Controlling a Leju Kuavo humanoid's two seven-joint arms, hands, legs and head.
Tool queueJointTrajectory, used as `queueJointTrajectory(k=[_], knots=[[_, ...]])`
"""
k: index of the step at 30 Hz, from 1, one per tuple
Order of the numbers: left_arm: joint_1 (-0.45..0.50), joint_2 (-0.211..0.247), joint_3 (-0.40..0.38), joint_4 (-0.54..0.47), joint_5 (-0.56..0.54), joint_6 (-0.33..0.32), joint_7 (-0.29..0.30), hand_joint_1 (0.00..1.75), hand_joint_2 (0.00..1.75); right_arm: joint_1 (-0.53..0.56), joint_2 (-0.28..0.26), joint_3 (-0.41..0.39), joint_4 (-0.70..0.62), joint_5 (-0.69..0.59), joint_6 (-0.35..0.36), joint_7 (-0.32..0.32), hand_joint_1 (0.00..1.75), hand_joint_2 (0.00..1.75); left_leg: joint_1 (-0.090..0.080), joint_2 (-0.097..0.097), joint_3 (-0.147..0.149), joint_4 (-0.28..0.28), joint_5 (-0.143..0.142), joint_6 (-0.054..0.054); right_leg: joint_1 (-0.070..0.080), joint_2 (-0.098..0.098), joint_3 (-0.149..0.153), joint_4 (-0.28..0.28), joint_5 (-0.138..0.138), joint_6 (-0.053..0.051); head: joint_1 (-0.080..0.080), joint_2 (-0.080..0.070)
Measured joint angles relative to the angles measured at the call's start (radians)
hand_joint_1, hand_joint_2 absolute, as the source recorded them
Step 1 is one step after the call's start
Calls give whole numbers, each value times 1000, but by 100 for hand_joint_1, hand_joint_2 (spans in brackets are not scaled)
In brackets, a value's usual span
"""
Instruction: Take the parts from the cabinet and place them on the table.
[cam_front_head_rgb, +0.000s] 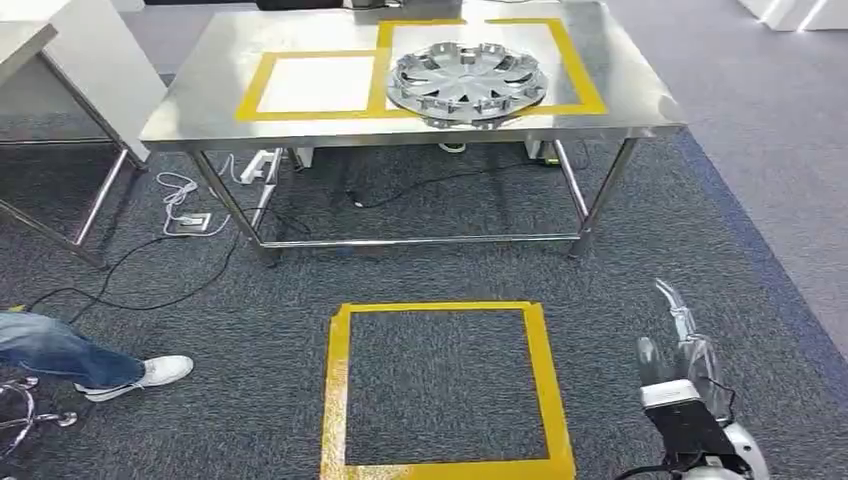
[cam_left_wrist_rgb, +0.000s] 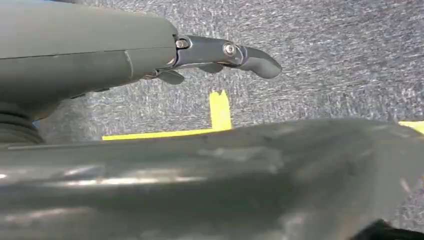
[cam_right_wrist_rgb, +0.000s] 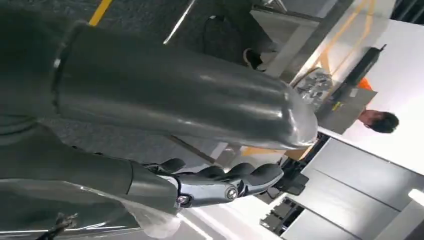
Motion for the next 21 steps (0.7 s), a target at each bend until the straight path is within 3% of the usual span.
queueJointTrajectory(k=[1,2,4,5,6,7,9,10,21], knots=[[1,0,0,0,0,0,0,0,175,2,0,-2,2,3,-2,1,0,175,2,0,9,-8,15,-1,0,0,-2,2,0,0,0,0],[1,0,1,0,0,1,0,0,175,3,0,-3,4,6,-3,1,0,175,4,0,37,-58,51,0,0,2,-4,6,0,1,0,0],[0,1,2,0,0,10,5,0,175,5,0,-3,5,13,-7,2,0,175,6,0,126,-239,140,7,0,3,-3,11,-2,5,0,0],[-1,1,3,0,0,20,15,0,175,6,0,-3,6,17,-13,4,0,175,5,-3,148,-284,138,12,1,3,-7,12,-2,8,0,0],[-2,0,4,0,0,26,25,0,175,6,0,-3,7,18,-14,10,0,175,2,-3,151,-305,137,14,7,5,-15,21,-2,15,1,0],[-4,-2,6,0,-2,31,38,0,175,7,0,-3,8,17,-13,18,0,175,2,-2,143,-302,135,18,7,4,-22,20,2,22,1,0],[1,-5,9,0,-16,39,55,0,175,9,1,-3,11,16,-8,29,0,175,3,-3,139,-306,137,18,7,5,-27,24,0,10,2,0],[1,-5,9,0,-18,39,56,0,175,10,1,-2,13,16,-8,31,0,175,1,-3,139,-306,138,19,6,4,-27,22,1,11,2,0],[-3,-8,9,0,-24,39,56,0,175,11,1,-3,20,16,-8,34,0,175,-7,-2,132,-302,143,33,-2,6,-30,15,13,34,2,0]])
